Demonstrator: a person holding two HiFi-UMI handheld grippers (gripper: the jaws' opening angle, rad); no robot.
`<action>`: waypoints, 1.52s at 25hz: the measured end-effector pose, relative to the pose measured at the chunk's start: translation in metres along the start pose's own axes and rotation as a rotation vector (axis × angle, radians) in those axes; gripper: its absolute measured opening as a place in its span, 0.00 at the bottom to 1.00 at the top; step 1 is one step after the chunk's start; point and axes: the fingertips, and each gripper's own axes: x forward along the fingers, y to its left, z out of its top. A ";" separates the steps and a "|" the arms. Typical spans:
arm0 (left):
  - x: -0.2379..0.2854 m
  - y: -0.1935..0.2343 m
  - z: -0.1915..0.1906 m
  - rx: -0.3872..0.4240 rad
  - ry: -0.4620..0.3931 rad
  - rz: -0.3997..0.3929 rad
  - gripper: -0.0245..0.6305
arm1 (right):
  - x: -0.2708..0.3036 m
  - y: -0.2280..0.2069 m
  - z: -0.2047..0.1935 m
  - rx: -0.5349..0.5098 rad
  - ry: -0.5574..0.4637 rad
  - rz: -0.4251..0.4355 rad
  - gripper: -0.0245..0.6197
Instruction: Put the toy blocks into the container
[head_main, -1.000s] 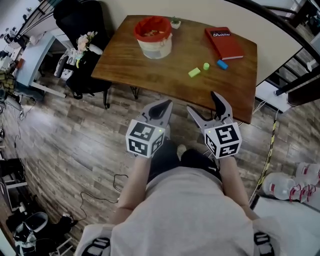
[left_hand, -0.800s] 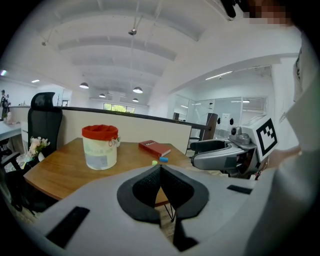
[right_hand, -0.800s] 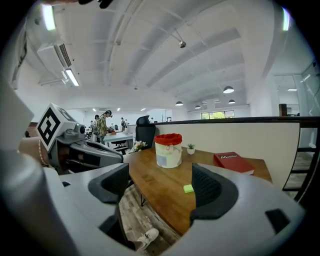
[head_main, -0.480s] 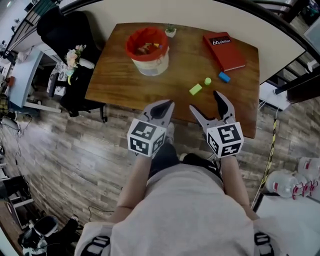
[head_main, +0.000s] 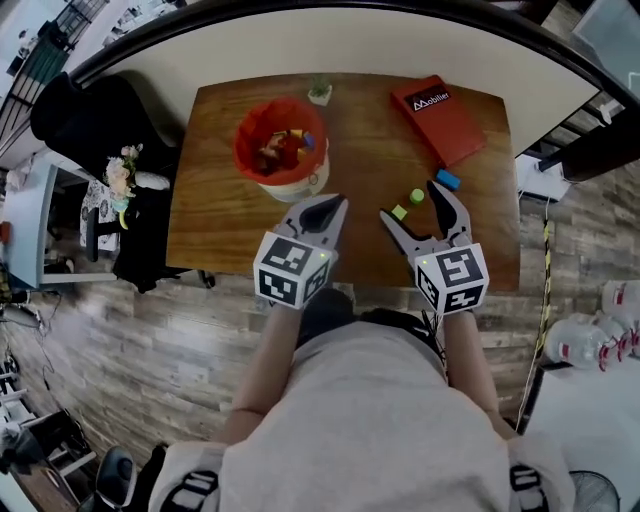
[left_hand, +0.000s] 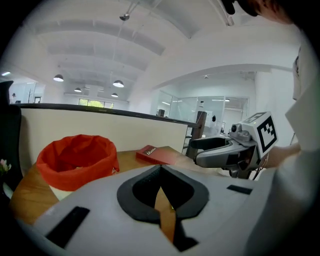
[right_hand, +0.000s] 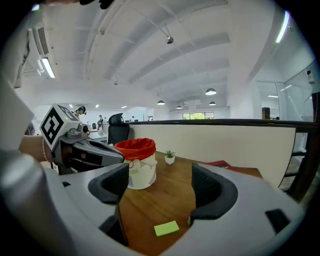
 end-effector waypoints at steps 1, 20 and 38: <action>0.004 0.004 0.002 0.011 0.005 -0.018 0.06 | 0.005 -0.005 0.000 0.005 0.004 -0.014 0.64; 0.077 -0.010 -0.022 0.014 0.128 -0.282 0.06 | 0.008 -0.043 -0.046 0.054 0.172 -0.170 0.60; 0.142 -0.035 -0.036 -0.020 0.216 -0.304 0.06 | 0.013 -0.146 -0.084 0.028 0.278 -0.173 0.51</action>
